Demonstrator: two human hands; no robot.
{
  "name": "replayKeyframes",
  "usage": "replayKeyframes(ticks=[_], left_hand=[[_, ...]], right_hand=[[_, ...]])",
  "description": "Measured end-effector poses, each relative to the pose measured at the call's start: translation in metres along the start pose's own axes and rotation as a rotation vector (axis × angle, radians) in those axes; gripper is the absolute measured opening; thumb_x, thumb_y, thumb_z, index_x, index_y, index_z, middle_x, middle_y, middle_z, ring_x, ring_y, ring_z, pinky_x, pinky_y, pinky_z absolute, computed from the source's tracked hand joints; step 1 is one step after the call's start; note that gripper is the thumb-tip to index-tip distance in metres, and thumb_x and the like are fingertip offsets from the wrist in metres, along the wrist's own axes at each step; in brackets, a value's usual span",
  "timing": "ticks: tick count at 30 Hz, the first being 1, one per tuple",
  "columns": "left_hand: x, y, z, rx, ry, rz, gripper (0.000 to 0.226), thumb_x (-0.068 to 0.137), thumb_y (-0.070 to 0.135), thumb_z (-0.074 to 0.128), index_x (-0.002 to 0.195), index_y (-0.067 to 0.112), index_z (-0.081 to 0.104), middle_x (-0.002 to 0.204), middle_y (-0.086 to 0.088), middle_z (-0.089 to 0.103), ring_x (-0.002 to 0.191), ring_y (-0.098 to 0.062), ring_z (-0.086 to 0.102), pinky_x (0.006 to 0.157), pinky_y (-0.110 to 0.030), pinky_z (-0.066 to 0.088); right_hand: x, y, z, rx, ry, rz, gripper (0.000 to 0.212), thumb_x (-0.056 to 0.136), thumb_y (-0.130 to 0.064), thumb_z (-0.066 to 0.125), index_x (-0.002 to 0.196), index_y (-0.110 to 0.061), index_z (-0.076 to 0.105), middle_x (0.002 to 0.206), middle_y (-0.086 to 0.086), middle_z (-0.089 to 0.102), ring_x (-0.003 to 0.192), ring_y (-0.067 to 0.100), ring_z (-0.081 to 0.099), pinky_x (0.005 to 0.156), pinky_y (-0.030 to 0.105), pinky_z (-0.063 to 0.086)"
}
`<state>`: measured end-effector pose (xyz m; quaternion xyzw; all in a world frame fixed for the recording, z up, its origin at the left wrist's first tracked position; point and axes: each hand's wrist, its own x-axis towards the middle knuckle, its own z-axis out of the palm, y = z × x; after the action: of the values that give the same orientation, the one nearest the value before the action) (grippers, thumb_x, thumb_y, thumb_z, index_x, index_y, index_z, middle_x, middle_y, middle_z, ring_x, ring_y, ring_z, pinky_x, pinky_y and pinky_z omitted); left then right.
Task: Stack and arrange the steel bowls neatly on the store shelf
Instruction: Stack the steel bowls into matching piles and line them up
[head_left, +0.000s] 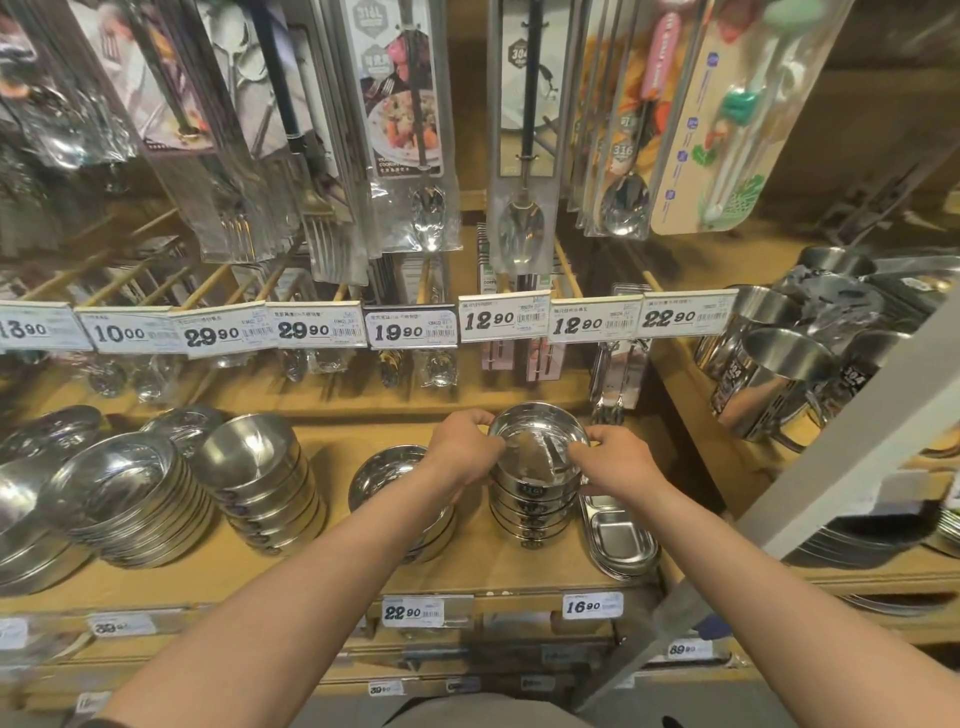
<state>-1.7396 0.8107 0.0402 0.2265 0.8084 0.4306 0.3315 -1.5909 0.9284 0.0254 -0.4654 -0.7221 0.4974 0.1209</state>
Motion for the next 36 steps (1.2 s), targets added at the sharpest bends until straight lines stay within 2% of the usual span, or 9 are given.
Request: replayKeyframes(ticks=[5, 9, 19, 23, 25, 27, 29, 33, 36], left_hand=[[0.000, -0.002, 0.001, 0.017, 0.011, 0.009, 0.020, 0.093, 0.005, 0.064, 0.098, 0.024, 0.063, 0.085, 0.001, 0.066, 0.054, -0.008, 0.063, 0.040, -0.019, 0.049], [0.001, -0.004, 0.001, -0.012, -0.011, -0.019, 0.020, 0.093, 0.007, 0.065, 0.104, 0.023, 0.065, 0.091, -0.002, 0.070, 0.069, -0.016, 0.070, 0.063, -0.034, 0.064], [0.001, -0.014, -0.006, -0.061, -0.003, -0.047, 0.005, 0.093, 0.019, 0.061, 0.095, 0.014, 0.062, 0.082, -0.003, 0.064, 0.068, -0.017, 0.060, 0.084, -0.048, 0.062], [-0.011, -0.019, -0.025, -0.105, 0.027, -0.004, 0.011, 0.094, 0.022, 0.062, 0.104, 0.017, 0.064, 0.081, 0.002, 0.066, 0.066, -0.010, 0.062, 0.077, -0.037, 0.062], [-0.020, -0.023, -0.040, -0.088, 0.051, 0.046, 0.012, 0.095, 0.025, 0.061, 0.106, 0.022, 0.066, 0.083, 0.005, 0.067, 0.065, -0.007, 0.063, 0.066, -0.027, 0.055], [-0.029, -0.029, -0.055, -0.080, 0.083, 0.087, 0.012, 0.095, 0.027, 0.061, 0.105, 0.026, 0.067, 0.086, 0.004, 0.066, 0.068, -0.011, 0.060, 0.065, -0.028, 0.053], [-0.038, -0.036, -0.067, -0.080, 0.126, 0.116, 0.011, 0.095, 0.026, 0.062, 0.104, 0.028, 0.069, 0.084, 0.005, 0.066, 0.071, -0.013, 0.059, 0.066, -0.030, 0.052], [-0.062, -0.056, -0.086, -0.093, 0.183, 0.148, 0.012, 0.095, 0.024, 0.064, 0.103, 0.031, 0.071, 0.079, 0.013, 0.071, 0.075, -0.006, 0.066, 0.074, -0.034, 0.057], [-0.085, -0.073, -0.102, -0.174, 0.147, 0.068, 0.018, 0.097, 0.023, 0.063, 0.111, 0.028, 0.071, 0.095, 0.004, 0.074, 0.087, -0.007, 0.069, 0.077, -0.031, 0.058]], right_hand=[[0.000, -0.002, -0.002, 0.005, 0.005, 0.000, 0.012, 0.094, -0.020, 0.064, 0.099, -0.016, 0.074, 0.094, 0.000, 0.072, 0.083, 0.013, 0.069, 0.054, 0.020, 0.059], [0.000, -0.003, -0.004, 0.017, -0.013, 0.014, 0.017, 0.095, -0.019, 0.063, 0.109, -0.015, 0.072, 0.100, 0.000, 0.070, 0.086, 0.013, 0.069, 0.058, 0.022, 0.059], [-0.003, 0.005, -0.007, 0.076, -0.014, 0.057, 0.022, 0.093, -0.031, 0.063, 0.098, -0.011, 0.071, 0.096, 0.006, 0.067, 0.090, 0.020, 0.068, 0.069, 0.033, 0.064], [-0.010, 0.009, -0.023, 0.058, 0.032, -0.007, 0.020, 0.092, -0.038, 0.063, 0.102, -0.021, 0.069, 0.099, 0.000, 0.069, 0.084, 0.014, 0.068, 0.067, 0.030, 0.062], [-0.016, 0.011, -0.031, 0.063, 0.080, -0.054, 0.017, 0.090, -0.039, 0.060, 0.097, -0.027, 0.070, 0.091, -0.001, 0.072, 0.082, 0.016, 0.069, 0.076, 0.038, 0.062], [-0.026, 0.012, -0.036, 0.053, 0.126, -0.092, 0.017, 0.088, -0.039, 0.059, 0.094, -0.030, 0.072, 0.085, -0.004, 0.074, 0.082, 0.017, 0.070, 0.082, 0.042, 0.059], [-0.037, 0.013, -0.036, 0.030, 0.149, -0.134, 0.020, 0.090, -0.039, 0.060, 0.103, -0.029, 0.071, 0.085, -0.006, 0.073, 0.082, 0.016, 0.069, 0.080, 0.036, 0.057], [-0.061, 0.017, -0.033, 0.069, 0.144, -0.179, 0.025, 0.091, -0.039, 0.061, 0.114, -0.032, 0.067, 0.087, -0.005, 0.070, 0.081, 0.013, 0.068, 0.057, 0.016, 0.051], [-0.074, 0.019, -0.025, 0.066, 0.090, -0.167, 0.023, 0.094, -0.035, 0.059, 0.116, -0.032, 0.067, 0.089, -0.006, 0.070, 0.087, 0.015, 0.068, 0.079, 0.037, 0.059]])
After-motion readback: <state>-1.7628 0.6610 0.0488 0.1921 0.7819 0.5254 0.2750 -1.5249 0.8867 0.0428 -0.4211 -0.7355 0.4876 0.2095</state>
